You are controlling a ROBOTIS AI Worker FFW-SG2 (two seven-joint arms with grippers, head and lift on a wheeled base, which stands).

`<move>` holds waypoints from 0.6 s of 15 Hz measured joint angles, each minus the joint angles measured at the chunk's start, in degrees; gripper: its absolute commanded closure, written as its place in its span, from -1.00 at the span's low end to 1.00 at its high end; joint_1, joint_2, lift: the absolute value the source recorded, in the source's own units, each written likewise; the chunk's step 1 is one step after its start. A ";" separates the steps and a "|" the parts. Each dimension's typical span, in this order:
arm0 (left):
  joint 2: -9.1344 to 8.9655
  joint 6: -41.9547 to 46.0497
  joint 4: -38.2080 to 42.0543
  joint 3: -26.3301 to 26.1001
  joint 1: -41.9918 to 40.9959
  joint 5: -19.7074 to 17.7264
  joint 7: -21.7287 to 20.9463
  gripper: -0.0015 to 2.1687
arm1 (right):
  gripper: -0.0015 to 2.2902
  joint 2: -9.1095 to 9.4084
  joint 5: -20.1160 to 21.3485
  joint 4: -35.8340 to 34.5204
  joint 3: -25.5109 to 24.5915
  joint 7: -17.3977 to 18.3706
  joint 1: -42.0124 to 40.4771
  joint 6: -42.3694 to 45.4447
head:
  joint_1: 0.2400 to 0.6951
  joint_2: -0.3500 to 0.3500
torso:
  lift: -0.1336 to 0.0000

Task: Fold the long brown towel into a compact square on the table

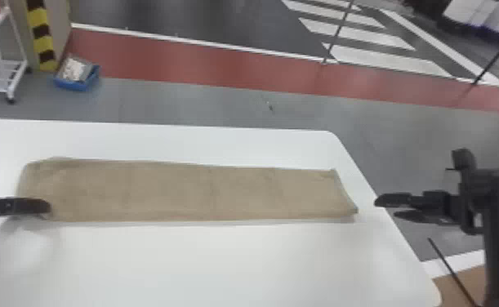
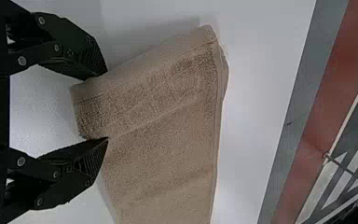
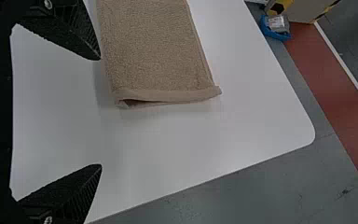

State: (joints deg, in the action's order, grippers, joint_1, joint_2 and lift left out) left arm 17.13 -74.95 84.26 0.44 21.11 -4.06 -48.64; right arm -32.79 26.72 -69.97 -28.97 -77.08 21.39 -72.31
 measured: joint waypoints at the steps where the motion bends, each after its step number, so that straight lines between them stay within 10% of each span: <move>1: -0.04 -0.07 1.01 0.31 -0.61 -0.25 0.00 0.36 | -0.95 0.00 0.00 0.14 -0.11 0.00 -0.01 0.27 | 1.00 -1.00 | -0.86; 9: 2.61 -1.32 19.98 13.70 -13.87 -3.02 -7.15 0.36 | -0.95 -0.14 -0.70 1.15 -0.81 0.00 0.13 2.58 | 1.00 -0.98 | -0.86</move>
State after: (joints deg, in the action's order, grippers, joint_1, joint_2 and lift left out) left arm 19.74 -76.26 104.24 14.14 7.24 -7.08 -55.79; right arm -32.92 26.01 -68.82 -29.78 -77.08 21.51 -69.72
